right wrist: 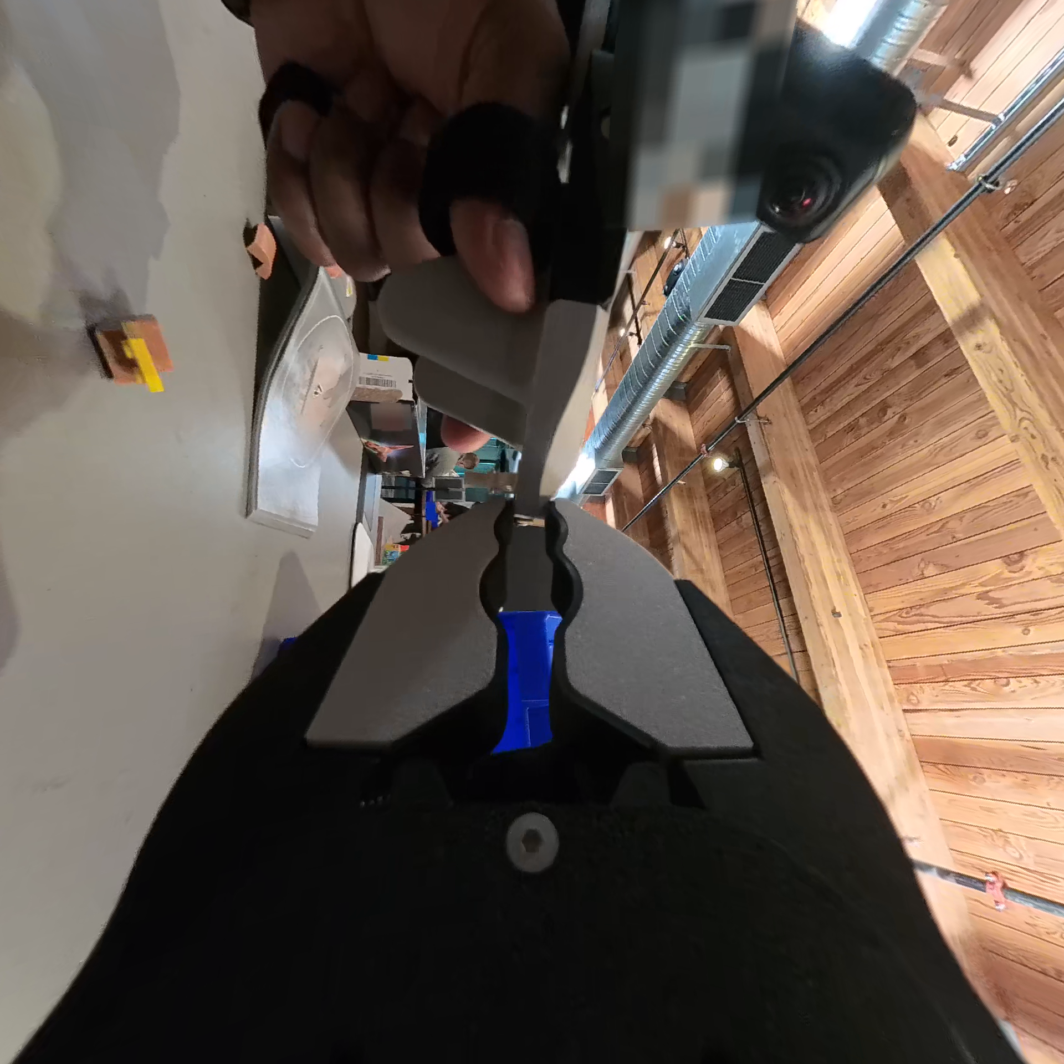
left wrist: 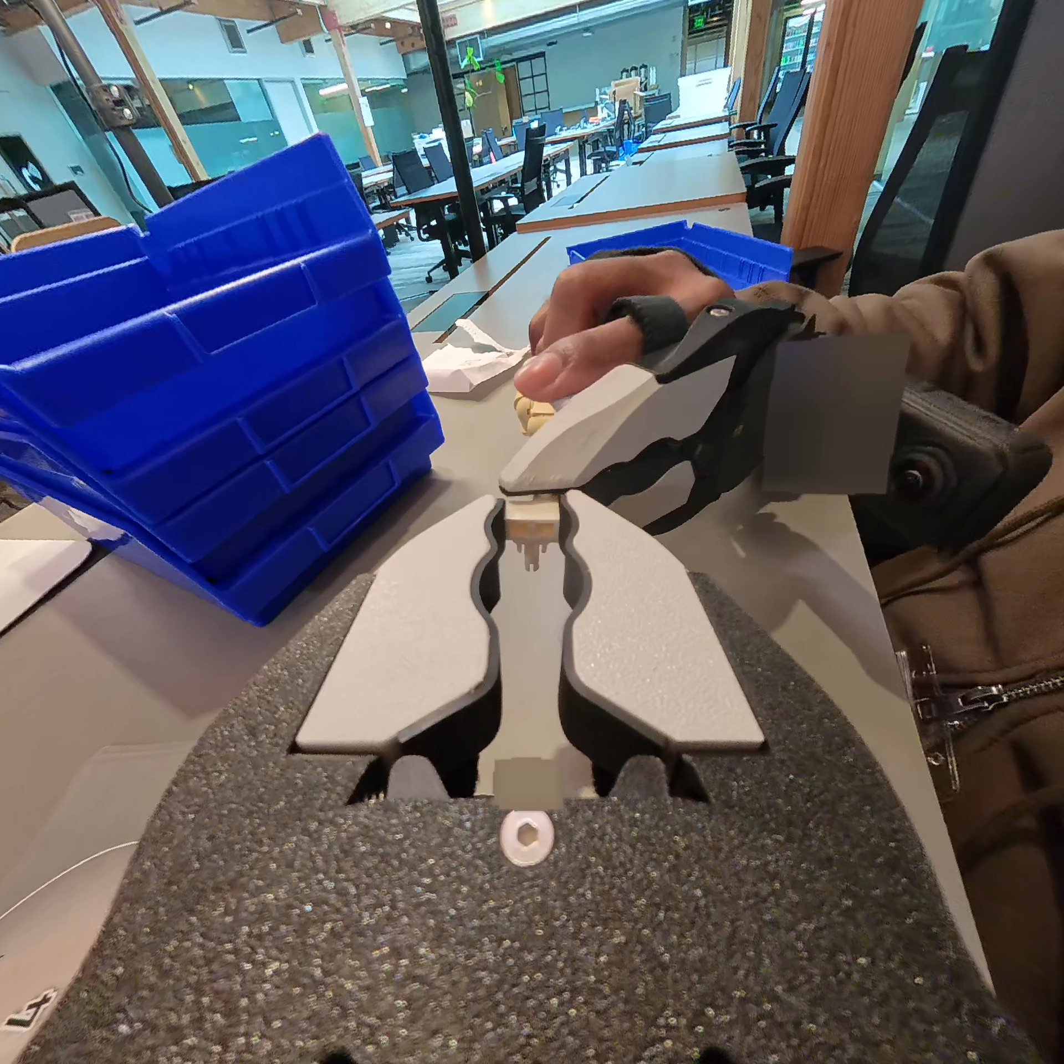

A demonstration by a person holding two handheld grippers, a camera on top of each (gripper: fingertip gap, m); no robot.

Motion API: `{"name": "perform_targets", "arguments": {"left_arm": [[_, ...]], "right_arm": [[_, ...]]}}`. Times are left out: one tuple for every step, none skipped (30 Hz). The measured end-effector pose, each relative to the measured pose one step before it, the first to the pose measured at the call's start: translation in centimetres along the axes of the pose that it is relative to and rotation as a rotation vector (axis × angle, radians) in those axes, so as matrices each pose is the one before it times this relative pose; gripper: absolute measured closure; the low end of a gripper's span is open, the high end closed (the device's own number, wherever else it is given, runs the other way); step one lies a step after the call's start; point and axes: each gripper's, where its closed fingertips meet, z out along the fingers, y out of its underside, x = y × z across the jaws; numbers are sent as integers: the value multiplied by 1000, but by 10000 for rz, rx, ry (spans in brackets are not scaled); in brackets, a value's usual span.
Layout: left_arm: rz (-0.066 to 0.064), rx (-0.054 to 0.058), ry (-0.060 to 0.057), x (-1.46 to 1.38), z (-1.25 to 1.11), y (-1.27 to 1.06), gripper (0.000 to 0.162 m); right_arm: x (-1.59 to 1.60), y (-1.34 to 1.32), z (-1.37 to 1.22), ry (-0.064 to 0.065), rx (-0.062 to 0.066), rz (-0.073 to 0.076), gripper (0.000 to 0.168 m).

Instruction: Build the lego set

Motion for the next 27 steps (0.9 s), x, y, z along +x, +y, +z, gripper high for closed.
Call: {"name": "perform_targets", "arguments": {"left_arm": [[81,86,-57,-10,-35,-187,145],[39,81,-58,-45,-47,-182,144],[22,43,-33,-38,-42,-110,144],[29,43,-48,-34,-52,-95,144],[54,42,-72,-52,-42,-80,144],[40,49,-39,-18,-43,-85,145],[18,67,-50,-38,-37,-115,145],[22,62,-59,-49,-29,-122,145],[25,74,-29,-13,-52,-134,145],[25,85,-11,12,-54,-149,145],[31,99,-19,18,-49,-182,145],[51,108,-5,45,-46,-189,145],[6,116,57,101,-66,-198,145],[-95,105,130,134,-62,-149,145],[-169,104,198,183,-53,-125,145],[-173,121,188,171,-57,-140,145],[-160,183,55,-20,-145,-238,144],[-243,269,77,-153,-379,-385,145],[-351,288,82,-281,-503,-413,145],[-375,313,95,-286,-532,-437,145],[-344,241,54,-307,-444,-321,145],[-213,104,-80,-382,-281,-162,145],[13,-32,-139,-307,-81,34,145],[99,-142,-90,-111,115,225,145],[85,-142,-30,56,249,252,145],[49,-124,30,166,305,256,145],[65,-125,36,191,286,230,145]], "right_arm": [[191,38,23,48,-65,98,158],[171,38,34,63,-93,65,158],[114,19,51,34,-85,75,158],[92,19,41,24,-82,87,158],[77,21,44,11,-77,111,159],[86,-3,32,19,-51,147,159],[115,22,36,28,-76,186,159],[106,15,45,26,-86,203,159],[120,-11,22,35,-49,210,159],[140,-40,4,30,-25,238,159],[144,-45,0,32,-14,252,159],[157,-90,-25,26,25,252,159],[134,-124,-51,-4,77,251,159],[80,-154,-72,-42,109,229,159],[53,-180,-78,-61,154,234,159],[148,-81,-92,-7,113,232,159],[503,244,-96,181,-52,272,159],[648,378,-138,135,-26,398,159],[813,513,-153,142,-41,504,159],[726,472,-140,68,-11,481,160],[674,375,-101,116,5,282,159],[886,342,-2,315,-55,-50,159],[1217,266,133,535,-72,-337,157],[1528,308,343,642,-110,-410,159],[1779,632,662,684,-302,-328,159],[1816,1181,1070,637,-610,-221,159],[1562,1880,1512,458,-976,-150,159]]}}
